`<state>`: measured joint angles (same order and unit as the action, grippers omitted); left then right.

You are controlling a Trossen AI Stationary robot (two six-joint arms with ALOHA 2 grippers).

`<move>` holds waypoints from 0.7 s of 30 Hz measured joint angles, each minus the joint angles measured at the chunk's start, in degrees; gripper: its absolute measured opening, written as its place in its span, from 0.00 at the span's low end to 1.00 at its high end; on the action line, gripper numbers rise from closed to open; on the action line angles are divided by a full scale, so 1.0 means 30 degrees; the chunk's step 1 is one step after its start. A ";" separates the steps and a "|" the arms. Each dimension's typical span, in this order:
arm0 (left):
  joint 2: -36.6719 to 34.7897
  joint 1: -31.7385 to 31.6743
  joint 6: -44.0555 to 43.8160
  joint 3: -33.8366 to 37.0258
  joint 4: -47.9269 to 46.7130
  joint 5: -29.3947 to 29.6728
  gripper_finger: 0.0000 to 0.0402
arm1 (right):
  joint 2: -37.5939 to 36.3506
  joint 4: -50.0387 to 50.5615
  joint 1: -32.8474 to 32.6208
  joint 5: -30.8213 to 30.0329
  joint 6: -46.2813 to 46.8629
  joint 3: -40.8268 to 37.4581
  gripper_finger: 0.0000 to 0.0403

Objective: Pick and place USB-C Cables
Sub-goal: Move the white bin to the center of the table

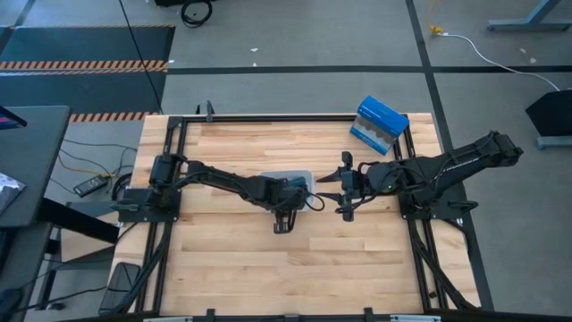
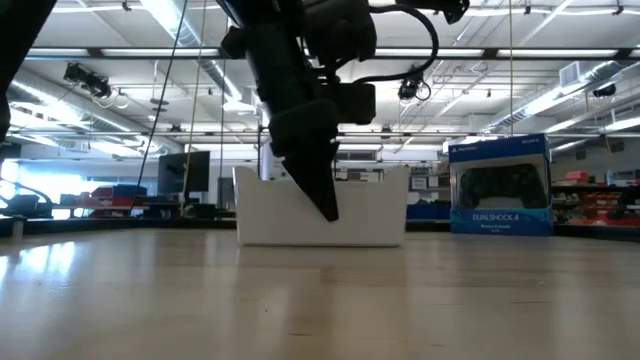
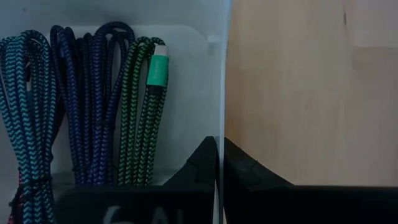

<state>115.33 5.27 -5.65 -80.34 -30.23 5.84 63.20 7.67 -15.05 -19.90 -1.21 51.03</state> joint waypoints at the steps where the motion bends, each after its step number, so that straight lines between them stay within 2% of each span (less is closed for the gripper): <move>1: 0.0000 0.0025 -0.0003 0.0000 0.0082 -0.0007 0.02 | 0.0000 -0.0012 0.0000 0.0007 0.0000 0.0000 0.42; 17: 0.0000 0.0068 -0.0044 0.0007 0.0122 -0.0031 0.03 | 0.0007 -0.0019 0.0000 0.0007 0.0015 0.0000 0.42; 21: 0.0000 0.0068 -0.0100 0.0007 0.0147 -0.0043 0.06 | 0.0012 -0.0010 0.0000 0.0007 0.0066 0.0000 0.42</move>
<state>115.33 5.48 -5.95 -80.31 -29.79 5.71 63.23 7.64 -15.05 -19.88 -1.02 51.03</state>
